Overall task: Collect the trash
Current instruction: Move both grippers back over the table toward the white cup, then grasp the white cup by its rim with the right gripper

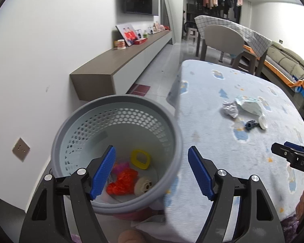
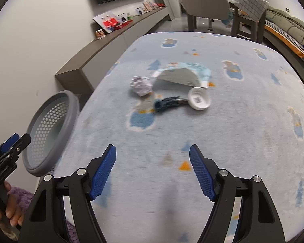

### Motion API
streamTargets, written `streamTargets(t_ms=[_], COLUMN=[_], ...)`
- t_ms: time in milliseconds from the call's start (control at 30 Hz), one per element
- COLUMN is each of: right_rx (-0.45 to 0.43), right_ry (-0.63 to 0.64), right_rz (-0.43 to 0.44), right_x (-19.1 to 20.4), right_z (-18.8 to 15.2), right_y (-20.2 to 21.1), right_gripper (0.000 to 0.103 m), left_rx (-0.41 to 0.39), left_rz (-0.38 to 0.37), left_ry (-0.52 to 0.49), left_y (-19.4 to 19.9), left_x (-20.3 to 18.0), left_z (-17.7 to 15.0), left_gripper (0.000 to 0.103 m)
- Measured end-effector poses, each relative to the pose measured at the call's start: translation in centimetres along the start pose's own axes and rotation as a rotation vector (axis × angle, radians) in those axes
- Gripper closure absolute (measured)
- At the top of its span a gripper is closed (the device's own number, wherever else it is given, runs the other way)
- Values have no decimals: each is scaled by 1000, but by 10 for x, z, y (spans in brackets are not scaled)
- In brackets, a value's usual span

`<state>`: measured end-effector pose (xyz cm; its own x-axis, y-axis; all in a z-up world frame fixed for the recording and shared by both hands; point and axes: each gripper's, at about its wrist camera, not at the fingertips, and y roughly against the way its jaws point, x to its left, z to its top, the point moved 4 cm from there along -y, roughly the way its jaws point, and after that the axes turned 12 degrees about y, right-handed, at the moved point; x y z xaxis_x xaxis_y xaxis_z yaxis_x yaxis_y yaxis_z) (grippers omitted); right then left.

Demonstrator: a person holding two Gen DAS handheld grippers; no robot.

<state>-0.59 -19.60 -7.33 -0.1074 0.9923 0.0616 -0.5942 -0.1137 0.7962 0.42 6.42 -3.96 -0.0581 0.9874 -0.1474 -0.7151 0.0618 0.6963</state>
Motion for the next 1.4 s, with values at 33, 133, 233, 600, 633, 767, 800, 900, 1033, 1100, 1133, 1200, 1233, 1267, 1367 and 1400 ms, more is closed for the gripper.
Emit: streamTargets(t_ms=[33,133,233,600,633,767,800,900,1033,1100,1133,1200,1233,1267,1367,1400], right_rx=[3,13,17,48,47,51,53,53,53,50,47,47,48,51,50,47], right_ry=[-6,-13,-13,13,17,33,34,33,26,27,25,21,20,23,37,41], right_rz=[-7,-31,-49,-61,-61,-51,-48,-33,-22,-23,-24,-19,-19,-21,-31,-34], right_x=[-7,-25,-39,-72,-73,-76,-77,-79,-81,-82,-83,-83,-83,-82,-79,-78], right_z=[0,-2,-2,13,16,27,30,37,45,48,49,50,50,50,51,51], right_y=[0,0,-1,-27,-30,-47,-52,-63,-74,-77,-79,-82,-83,-85,-89,-89], right_gripper=[31,31,31,31,31,31,31,31,31,31,31,31,31,31,31,32], left_rx=[1,6,12,44,47,57,61,70,81,87,90,94,97,98,104,105], left_rz=[-9,-32,-46,-40,-38,-33,-33,-30,-24,-23,-23,-26,-29,-32,-41,-43], left_ry=[-7,-33,-52,-75,-77,-90,-92,-97,-106,-107,-107,-108,-109,-111,-115,-116], left_y=[0,-1,-2,-18,-20,-26,-27,-32,-37,-39,-40,-42,-43,-43,-44,-44], left_x=[-6,-24,-38,-61,-63,-69,-70,-73,-73,-74,-74,-75,-76,-77,-80,-81], left_z=[-1,-4,-8,-16,-17,-19,-20,-21,-22,-23,-23,-23,-23,-24,-25,-25], left_gripper=[31,31,31,27,27,27,27,27,27,27,27,27,27,27,27,27])
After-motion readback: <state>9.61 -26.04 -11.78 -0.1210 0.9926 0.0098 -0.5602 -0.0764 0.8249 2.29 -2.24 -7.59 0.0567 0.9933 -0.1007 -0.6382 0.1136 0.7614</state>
